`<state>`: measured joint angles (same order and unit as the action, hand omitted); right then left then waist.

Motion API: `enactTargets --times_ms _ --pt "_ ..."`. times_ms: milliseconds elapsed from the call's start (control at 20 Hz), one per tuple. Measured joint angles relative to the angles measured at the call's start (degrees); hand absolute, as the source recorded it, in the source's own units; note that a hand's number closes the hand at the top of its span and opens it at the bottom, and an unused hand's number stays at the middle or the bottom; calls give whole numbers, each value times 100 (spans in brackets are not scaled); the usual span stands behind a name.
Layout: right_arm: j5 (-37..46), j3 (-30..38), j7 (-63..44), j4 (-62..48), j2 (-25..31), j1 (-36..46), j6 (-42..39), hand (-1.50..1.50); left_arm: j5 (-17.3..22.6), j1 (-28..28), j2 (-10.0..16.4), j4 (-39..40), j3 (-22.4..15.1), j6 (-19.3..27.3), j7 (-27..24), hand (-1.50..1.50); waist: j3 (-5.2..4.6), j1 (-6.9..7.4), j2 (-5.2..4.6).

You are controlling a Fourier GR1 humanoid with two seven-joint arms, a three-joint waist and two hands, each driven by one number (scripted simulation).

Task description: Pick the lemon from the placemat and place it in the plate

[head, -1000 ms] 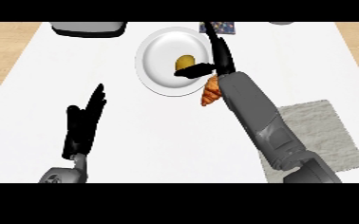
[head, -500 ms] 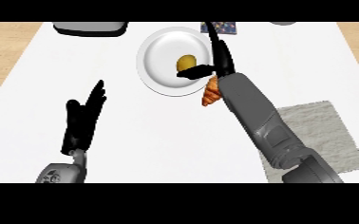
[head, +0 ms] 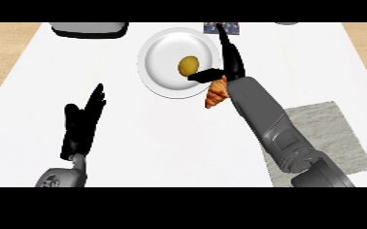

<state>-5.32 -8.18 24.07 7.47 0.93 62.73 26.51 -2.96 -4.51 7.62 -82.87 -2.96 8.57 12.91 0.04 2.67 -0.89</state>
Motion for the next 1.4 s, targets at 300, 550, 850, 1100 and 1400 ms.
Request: enactTargets --times_ms 300,550,850,1100,1400 --pt "103 66 101 -95 66 -144 70 -150 -68 5 -35 -16 15 36 20 0 1 -48 9" --pt "130 166 229 -103 268 -290 39 -150 -93 95 -87 -77 2 45 -12 0 1 -54 11" --pt "86 366 455 -50 486 -451 39 -150 -122 157 -86 -253 2 31 110 0 3 -56 12" --pt "88 497 485 -54 656 -543 183 -150 -124 165 -52 -161 79 -18 11 0 2 -72 14" --pt "171 567 520 -83 759 -688 212 -150 -164 131 -98 -117 96 -11 8 0 2 -81 19"
